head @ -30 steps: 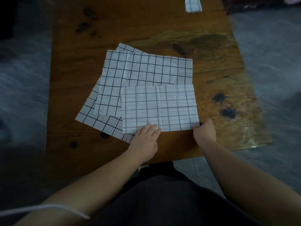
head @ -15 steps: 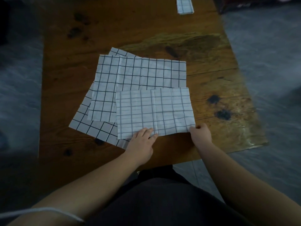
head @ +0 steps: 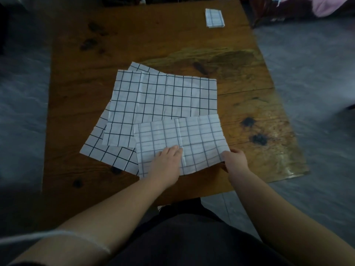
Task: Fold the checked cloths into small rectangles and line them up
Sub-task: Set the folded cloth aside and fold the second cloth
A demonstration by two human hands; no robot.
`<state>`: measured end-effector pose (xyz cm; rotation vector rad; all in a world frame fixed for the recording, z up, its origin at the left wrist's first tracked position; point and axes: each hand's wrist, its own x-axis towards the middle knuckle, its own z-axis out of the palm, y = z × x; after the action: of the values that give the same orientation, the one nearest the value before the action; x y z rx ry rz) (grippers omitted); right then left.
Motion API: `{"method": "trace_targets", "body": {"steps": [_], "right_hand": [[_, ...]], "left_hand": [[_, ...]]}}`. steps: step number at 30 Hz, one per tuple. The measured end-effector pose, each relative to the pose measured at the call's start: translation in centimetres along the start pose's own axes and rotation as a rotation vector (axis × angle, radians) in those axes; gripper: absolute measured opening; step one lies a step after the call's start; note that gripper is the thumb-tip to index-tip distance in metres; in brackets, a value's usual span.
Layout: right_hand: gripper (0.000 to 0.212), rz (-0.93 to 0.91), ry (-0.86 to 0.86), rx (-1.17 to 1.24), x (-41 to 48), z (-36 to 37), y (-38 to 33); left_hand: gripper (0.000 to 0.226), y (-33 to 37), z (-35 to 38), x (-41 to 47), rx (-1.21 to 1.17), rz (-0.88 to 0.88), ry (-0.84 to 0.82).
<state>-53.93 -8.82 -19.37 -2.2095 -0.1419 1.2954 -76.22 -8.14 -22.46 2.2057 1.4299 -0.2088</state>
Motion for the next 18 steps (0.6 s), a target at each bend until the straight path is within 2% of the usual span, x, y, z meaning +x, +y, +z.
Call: {"method": "trace_targets", "body": {"steps": [5, 12, 18], "right_hand": [[0.015, 0.026, -0.047, 0.076, 0.1, -0.7, 0.4], [0.025, -0.039, -0.169, 0.196, -1.0, -0.9, 0.8], [0.042, -0.274, -0.319, 0.108, -4.7, -0.3, 0.6]], "left_hand": [[0.068, -0.7, -1.1, 2.1, 0.112, -0.009, -0.075], [0.07, -0.7, -0.9, 1.9, 0.13, -0.005, -0.122], [0.071, -0.8, -0.7, 1.3, 0.04, -0.02, -0.072]]}}
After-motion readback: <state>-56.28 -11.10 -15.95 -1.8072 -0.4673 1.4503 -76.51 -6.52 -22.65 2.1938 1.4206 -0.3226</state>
